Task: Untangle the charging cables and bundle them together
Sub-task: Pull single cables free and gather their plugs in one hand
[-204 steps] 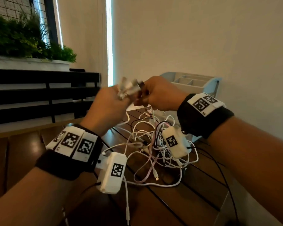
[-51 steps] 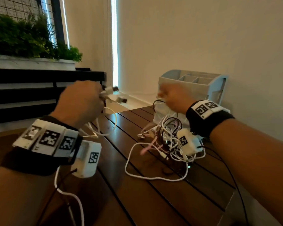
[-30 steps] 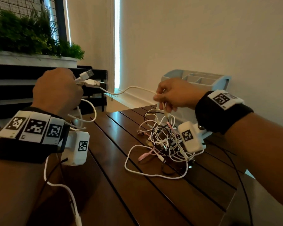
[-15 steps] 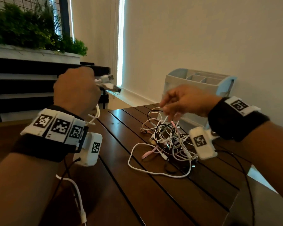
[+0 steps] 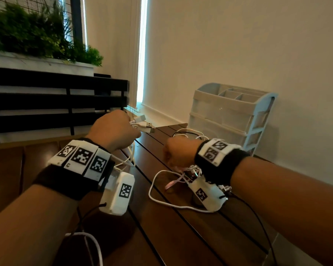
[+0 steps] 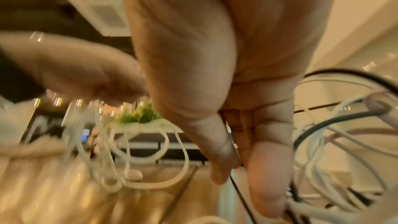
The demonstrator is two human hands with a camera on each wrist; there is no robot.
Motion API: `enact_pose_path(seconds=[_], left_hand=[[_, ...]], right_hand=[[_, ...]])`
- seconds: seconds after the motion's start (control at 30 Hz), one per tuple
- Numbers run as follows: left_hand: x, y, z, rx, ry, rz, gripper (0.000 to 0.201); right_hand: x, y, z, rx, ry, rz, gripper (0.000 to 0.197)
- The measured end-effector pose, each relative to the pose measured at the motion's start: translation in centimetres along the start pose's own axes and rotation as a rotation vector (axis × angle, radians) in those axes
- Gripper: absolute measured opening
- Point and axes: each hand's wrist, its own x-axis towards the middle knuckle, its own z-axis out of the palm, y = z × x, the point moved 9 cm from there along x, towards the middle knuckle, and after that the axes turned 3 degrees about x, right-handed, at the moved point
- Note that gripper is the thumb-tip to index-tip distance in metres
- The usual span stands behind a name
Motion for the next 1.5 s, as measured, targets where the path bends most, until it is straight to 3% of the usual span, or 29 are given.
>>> enact_pose_path(seconds=[0.13, 0.2, 0.33, 0.47, 0.63, 0.77, 0.9, 1.1, 1.23, 1.3, 1.4, 1.5], left_hand=[[-0.5, 0.5, 0.4, -0.084, -0.066, -0.005, 0.025], [-0.7, 0.5, 0.5, -0.079, -0.078, -0.019, 0.023], [-1.3, 1.1, 1.2, -0.07, -0.136, -0.026, 0.022], [-1.9, 1.5, 2.1, -0.13, -0.198, -0.037, 0.028], [-2.0, 2.2, 2.1, -0.406, -0.2, -0.057, 0.029], [-2.6, 3.3, 1.8, -0.569, -0.204, -0.037, 0.035], [-2.2, 3.7, -0.8, -0.528, 0.005, 0.055, 0.033], [-1.9, 2.1, -3.5, -0.621, 0.171, 0.016, 0.028], [-2.2, 2.5, -4.2, -0.624, 0.202, 0.017, 0.024], [-2.4, 2.8, -3.7, -0.654, 0.15, 0.023, 0.027], [-2.8, 3.7, -2.3, -0.717, 0.038, 0.032, 0.037], [-3.3, 4.7, -1.3, -0.724, -0.03, 0.032, 0.038]], right_hand=[[2.8, 1.3, 3.6, -0.266, -0.115, 0.038, 0.022], [3.8, 2.4, 4.6, -0.33, -0.088, 0.023, 0.03], [5.7, 5.1, 5.8, -0.319, -0.072, 0.081, 0.029], [2.4, 3.3, 1.0, -0.045, 0.032, 0.146, 0.017], [-2.8, 5.7, -7.5, 0.353, 0.386, 0.134, 0.006], [-5.7, 7.6, -10.0, 0.522, 0.546, 0.109, 0.01], [-6.9, 9.5, -10.5, 0.662, 0.598, 0.113, 0.008], [-10.8, 14.1, -14.5, 0.778, 1.051, 0.151, 0.014], [-8.7, 11.9, -13.6, 0.59, 0.801, 0.147, 0.011], [-8.7, 11.7, -13.6, 0.612, 0.825, 0.149, 0.013], [-7.3, 9.0, -11.1, 0.656, 0.556, 0.045, 0.008], [-6.9, 6.9, -9.9, 0.757, 0.52, -0.046, 0.009]])
